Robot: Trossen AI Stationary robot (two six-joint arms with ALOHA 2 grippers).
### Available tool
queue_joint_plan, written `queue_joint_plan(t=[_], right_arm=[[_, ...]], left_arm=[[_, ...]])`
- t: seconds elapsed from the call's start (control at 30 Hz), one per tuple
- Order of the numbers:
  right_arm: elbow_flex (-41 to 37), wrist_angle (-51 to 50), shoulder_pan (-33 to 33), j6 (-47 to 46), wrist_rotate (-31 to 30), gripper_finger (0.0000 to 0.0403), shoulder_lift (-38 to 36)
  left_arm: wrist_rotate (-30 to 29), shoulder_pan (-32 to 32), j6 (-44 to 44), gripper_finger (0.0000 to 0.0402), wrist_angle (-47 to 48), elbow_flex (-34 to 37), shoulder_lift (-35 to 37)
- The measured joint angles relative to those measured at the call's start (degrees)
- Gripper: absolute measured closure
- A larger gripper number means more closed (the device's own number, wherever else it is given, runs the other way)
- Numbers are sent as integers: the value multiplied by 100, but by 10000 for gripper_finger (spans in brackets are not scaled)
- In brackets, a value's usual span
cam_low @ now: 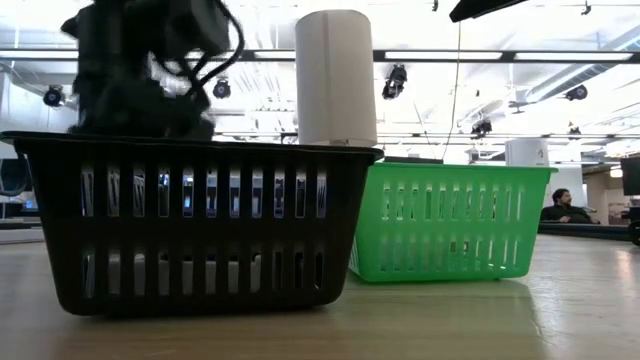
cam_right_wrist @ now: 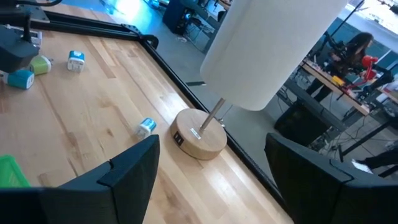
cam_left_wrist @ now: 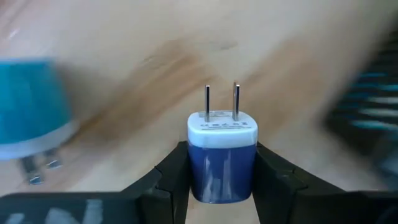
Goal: Pick & Place Office items
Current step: Put the purple charger adapter into the green bin
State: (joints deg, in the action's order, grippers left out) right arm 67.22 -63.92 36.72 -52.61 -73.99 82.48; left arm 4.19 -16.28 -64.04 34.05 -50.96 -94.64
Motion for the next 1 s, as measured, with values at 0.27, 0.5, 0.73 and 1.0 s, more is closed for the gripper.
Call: queue_joint_plan(t=[0.27,0.5,0.73,1.0], right_arm=[[-17,5,-1,267,-20,115,1],[-217,197,0,845,-27,115,2],[-627,2376,8,3471,167,121,2],[-1386,6831,19,7446,2508,140,2]], left_arm=[[550,73,870,270,-71,-670,638],[1199,79,1203,270,-300,-989,1118],[2697,75,1284,270,-2333,-973,1030],[3259,84,1053,270,-2424,-968,898]])
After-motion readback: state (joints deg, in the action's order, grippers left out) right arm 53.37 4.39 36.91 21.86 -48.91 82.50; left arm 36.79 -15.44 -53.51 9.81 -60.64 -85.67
